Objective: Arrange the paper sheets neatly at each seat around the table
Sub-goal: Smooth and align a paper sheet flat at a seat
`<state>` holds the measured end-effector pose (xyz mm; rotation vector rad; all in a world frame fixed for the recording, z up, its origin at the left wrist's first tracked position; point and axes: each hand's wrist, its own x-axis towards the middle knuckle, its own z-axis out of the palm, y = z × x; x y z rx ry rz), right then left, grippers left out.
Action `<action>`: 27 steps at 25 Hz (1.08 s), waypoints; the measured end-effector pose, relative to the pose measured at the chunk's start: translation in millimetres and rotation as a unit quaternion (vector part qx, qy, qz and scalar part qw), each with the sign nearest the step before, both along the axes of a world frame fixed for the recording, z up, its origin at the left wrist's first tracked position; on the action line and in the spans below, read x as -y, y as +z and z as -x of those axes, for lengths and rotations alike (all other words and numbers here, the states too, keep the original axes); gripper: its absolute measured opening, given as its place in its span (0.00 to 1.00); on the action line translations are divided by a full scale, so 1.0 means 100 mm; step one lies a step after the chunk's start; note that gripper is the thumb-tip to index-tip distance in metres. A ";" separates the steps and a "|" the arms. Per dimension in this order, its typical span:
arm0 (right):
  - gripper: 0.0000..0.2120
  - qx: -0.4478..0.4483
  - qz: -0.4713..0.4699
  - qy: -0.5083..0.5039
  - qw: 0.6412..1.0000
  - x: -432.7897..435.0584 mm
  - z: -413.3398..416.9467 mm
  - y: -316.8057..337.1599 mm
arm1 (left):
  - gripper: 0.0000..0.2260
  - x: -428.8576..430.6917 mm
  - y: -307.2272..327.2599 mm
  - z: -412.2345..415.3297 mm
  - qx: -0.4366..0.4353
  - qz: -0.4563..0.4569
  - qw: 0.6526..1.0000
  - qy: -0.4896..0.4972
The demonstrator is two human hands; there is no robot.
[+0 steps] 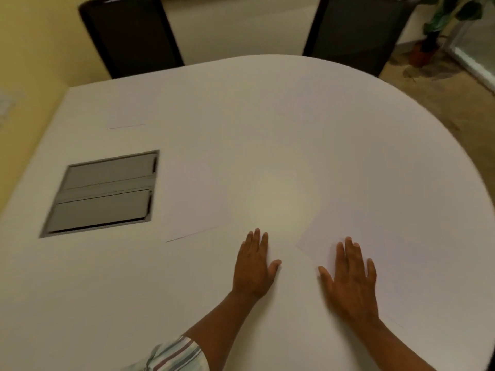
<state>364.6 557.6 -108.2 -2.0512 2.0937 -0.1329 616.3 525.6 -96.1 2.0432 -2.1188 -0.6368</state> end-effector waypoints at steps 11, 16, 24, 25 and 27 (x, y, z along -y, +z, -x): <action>0.39 0.021 -0.060 0.234 0.970 0.91 -2.07 0.18 | 0.31 0.15 0.29 -1.59 -0.047 0.019 0.969 0.244; 0.40 0.000 -0.088 0.296 0.951 1.25 -2.78 0.26 | 0.29 0.24 0.34 -2.14 -0.067 0.024 0.948 0.312; 0.42 -0.022 -0.165 0.327 0.930 1.32 -3.16 0.14 | 0.23 0.46 0.27 -2.40 -0.175 0.010 0.898 0.404; 0.42 -0.027 -0.166 0.327 0.930 1.31 -3.16 0.12 | 0.24 0.51 0.28 -2.41 -0.195 0.008 0.885 0.423; 0.42 -0.035 -0.162 0.325 0.931 1.29 -3.17 0.10 | 0.25 0.62 0.31 -2.45 -0.251 0.002 0.836 0.487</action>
